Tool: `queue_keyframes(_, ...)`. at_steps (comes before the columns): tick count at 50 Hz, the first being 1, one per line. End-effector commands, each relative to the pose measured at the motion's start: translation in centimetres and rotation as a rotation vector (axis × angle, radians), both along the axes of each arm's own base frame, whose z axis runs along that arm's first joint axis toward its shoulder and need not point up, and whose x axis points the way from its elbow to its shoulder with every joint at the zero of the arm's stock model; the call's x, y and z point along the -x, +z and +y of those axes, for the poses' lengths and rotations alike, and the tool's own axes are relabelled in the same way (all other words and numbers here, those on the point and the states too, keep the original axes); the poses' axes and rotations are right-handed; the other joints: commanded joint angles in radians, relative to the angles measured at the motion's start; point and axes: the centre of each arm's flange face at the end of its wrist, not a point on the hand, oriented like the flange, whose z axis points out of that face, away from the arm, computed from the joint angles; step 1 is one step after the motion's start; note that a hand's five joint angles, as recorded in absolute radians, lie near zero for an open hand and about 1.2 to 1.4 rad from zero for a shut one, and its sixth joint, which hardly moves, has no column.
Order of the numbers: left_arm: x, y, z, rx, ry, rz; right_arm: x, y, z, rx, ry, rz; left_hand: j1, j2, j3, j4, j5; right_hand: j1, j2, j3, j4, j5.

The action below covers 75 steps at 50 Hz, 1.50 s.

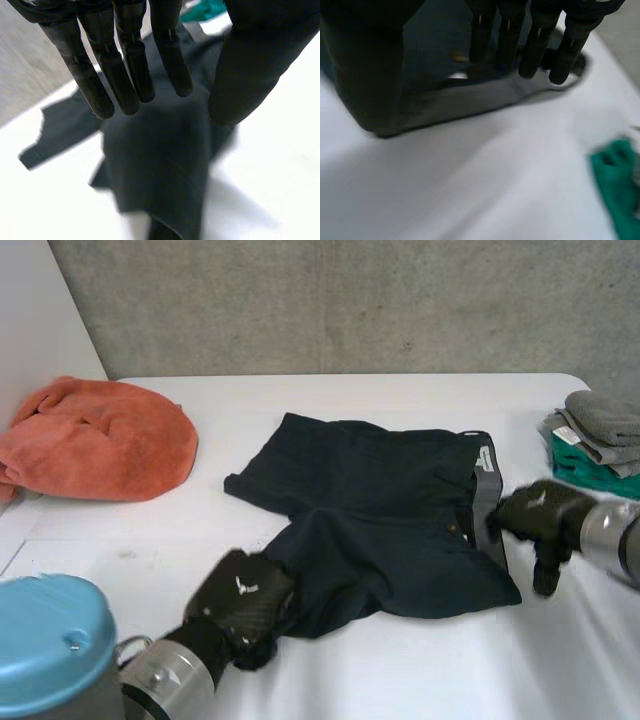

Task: Fold the laundry.

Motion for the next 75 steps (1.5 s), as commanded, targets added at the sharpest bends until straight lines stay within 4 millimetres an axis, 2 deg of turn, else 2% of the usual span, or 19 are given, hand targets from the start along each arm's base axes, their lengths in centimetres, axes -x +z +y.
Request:
queue_keyframes(1,0.4,-3.0,-0.4,-0.08,0.0,-0.073,-0.7,-2.4,5.2,-0.085,0.145,-0.127,-0.201,-0.2,-0.201,-0.202,-0.201,0.172,0.179,0.174,0.172,0.168)
queue_keyframes(7,0.6,-3.8,-2.7,-0.078,0.045,-0.075,-0.9,-4.7,5.2,0.029,0.161,-0.159,-0.401,-0.4,-0.401,-0.401,-0.4,0.031,0.038,0.033,0.031,0.027)
queue_keyframes(18,1.4,-4.4,-5.4,0.002,0.112,-0.056,-1.4,-7.6,3.2,0.126,0.137,-0.205,-0.419,-0.418,-0.419,-0.419,-0.418,0.078,0.085,0.08,0.078,0.074)
queue_keyframes(28,2.4,-5.4,-6.9,0.052,0.097,-0.107,-1.4,-9.0,1.6,0.223,0.103,-0.178,-0.404,-0.403,-0.404,-0.405,-0.404,0.462,0.469,0.465,0.463,0.458)
queue_keyframes(30,2.7,-5.6,-7.4,0.098,0.081,-0.133,-1.6,-9.1,1.5,0.237,0.102,-0.174,-0.32,-0.319,-0.319,-0.32,-0.319,0.594,0.601,0.596,0.594,0.59)
queue_keyframes(32,3.1,-5.5,-7.8,0.156,0.064,-0.148,-1.8,-9.0,1.1,0.266,0.093,-0.167,-0.121,-0.12,-0.121,-0.121,-0.12,0.89,0.897,0.893,0.891,0.886)
queue_keyframes(36,3.4,-5.2,-8.3,0.249,0.05,-0.161,-1.6,-8.7,0.5,0.312,0.058,-0.145,0.498,0.499,0.498,0.498,0.499,0.922,0.93,0.925,0.923,0.919)
queue_keyframes(38,3.4,-4.9,-8.5,0.277,0.049,-0.171,-1.5,-8.6,0.4,0.316,0.046,-0.133,0.5,0.501,0.5,0.499,0.5,0.922,0.93,0.925,0.923,0.919)
queue_keyframes(42,3.2,-3.2,-8.1,0.332,0.048,-0.172,-1.5,-6.2,0.4,0.394,0.029,-0.122,0.5,0.501,0.5,0.499,0.5,0.922,0.93,0.925,0.923,0.919)
queue_keyframes(43,3.1,-0.5,-7.7,0.388,0.062,-0.124,-1.7,-4.2,0.7,0.446,0.033,-0.121,0.5,0.501,0.5,0.499,0.5,0.922,0.93,0.925,0.923,0.919)
queue_keyframes(47,2.6,3.9,-6.7,0.464,0.078,-0.04,-1.3,1.2,1.0,0.556,0.017,-0.112,0.5,0.501,0.5,0.499,0.5,0.922,0.93,0.925,0.923,0.919)
queue_keyframes(48,2.2,6.1,-6.2,0.494,0.088,0.007,-1.2,2.3,1.0,0.571,0.008,-0.112,0.5,0.501,0.5,0.499,0.5,0.922,0.93,0.925,0.923,0.919)
queue_keyframes(52,1.0,11.3,-4.6,0.539,0.106,0.106,-0.8,8.1,1.9,0.642,-0.005,-0.124,0.5,0.501,0.5,0.499,0.5,0.922,0.93,0.925,0.923,0.919)
queue_keyframes(54,0.6,13.0,-4.1,0.548,0.11,0.131,-0.6,10.9,2.6,0.662,-0.006,-0.127,0.5,0.501,0.5,0.499,0.5,0.922,0.93,0.925,0.923,0.919)
queue_keyframes(56,0.0,15.0,-3.5,0.55,0.115,0.149,-0.4,12.1,2.9,0.655,-0.008,-0.123,0.5,0.501,0.5,0.499,0.5,0.922,0.93,0.925,0.923,0.919)
queue_keyframes(58,-0.3,15.6,-3.3,0.537,0.116,0.141,-0.4,13.3,3.1,0.628,-0.005,-0.119,0.5,0.501,0.5,0.499,0.5,0.922,0.93,0.925,0.923,0.919)
queue_keyframes(65,-0.5,15.9,-3.1,0.441,0.107,0.089,-0.7,12.5,1.9,0.473,0.001,-0.091,0.5,0.501,0.5,0.499,0.5,0.922,0.93,0.925,0.923,0.919)
queue_keyframes(68,0.2,14.2,-4.3,0.393,0.101,0.047,-0.9,11.7,1.8,0.431,0.008,-0.082,0.5,0.501,0.5,0.499,0.5,0.922,0.93,0.925,0.923,0.919)
queue_keyframes(75,2.9,8.9,-9.1,0.289,0.102,-0.048,-1.6,6.0,-1.0,0.25,0.003,-0.045,0.5,0.501,0.5,0.499,0.5,0.922,0.93,0.925,0.923,0.919)
